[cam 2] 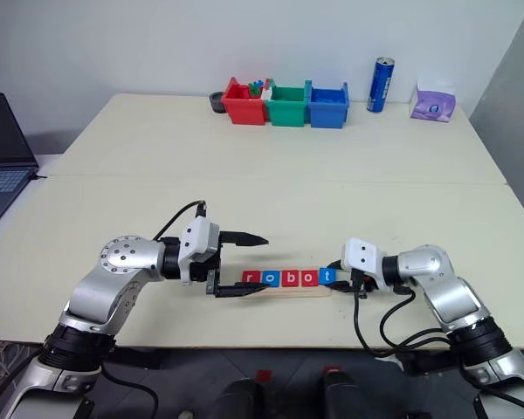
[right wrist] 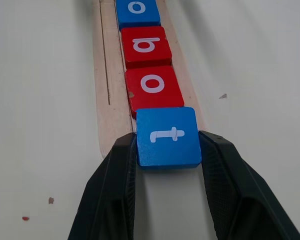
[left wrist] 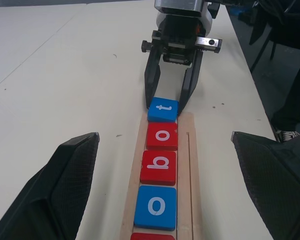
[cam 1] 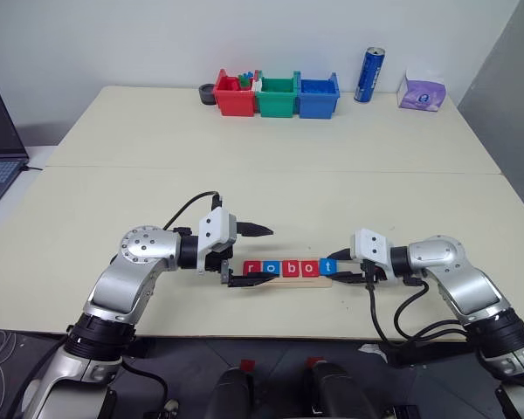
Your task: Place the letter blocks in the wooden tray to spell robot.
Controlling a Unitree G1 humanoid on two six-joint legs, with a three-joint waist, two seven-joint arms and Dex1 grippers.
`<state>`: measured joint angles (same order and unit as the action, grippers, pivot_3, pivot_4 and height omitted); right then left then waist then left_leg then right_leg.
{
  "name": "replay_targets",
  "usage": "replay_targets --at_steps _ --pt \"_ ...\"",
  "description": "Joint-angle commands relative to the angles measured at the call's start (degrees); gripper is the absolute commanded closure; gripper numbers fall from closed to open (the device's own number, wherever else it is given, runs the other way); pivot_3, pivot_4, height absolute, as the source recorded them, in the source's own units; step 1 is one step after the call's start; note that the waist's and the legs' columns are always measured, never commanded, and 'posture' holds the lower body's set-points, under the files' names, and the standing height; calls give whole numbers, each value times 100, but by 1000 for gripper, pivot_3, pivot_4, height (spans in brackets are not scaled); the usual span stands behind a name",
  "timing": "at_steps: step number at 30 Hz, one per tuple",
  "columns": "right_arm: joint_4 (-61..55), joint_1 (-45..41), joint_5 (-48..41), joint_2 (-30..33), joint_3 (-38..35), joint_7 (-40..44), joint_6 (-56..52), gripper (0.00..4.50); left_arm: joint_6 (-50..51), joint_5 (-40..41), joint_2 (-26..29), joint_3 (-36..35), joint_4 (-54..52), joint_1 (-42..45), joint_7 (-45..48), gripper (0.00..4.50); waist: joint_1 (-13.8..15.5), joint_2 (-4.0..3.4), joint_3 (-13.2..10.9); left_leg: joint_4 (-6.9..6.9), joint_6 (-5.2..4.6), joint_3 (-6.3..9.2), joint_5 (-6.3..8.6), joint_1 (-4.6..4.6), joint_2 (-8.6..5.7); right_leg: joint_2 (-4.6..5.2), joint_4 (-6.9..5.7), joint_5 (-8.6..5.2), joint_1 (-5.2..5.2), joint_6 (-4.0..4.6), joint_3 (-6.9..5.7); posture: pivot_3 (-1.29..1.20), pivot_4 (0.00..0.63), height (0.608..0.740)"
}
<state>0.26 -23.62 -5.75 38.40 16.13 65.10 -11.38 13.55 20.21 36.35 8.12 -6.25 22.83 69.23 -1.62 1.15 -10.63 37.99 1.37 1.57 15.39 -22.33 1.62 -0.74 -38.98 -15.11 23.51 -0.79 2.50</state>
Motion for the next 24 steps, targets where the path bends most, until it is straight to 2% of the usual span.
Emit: replay_targets --at_steps 1,24 --pt "-53 -132 4 -75 20 36 88 3040 -13 51 3 -90 -157 68 -64 0 -1 0 0 0 0 0 0 0 0 0 0 0 0 0 0 0 150 740" --pt "-84 -213 -57 -88 9 252 23 3040 -62 33 16 -70 -118 67 -98 0 0 0 0 0 0 0 0 0 0 0 -1 6 0 10 0 0 150 740"
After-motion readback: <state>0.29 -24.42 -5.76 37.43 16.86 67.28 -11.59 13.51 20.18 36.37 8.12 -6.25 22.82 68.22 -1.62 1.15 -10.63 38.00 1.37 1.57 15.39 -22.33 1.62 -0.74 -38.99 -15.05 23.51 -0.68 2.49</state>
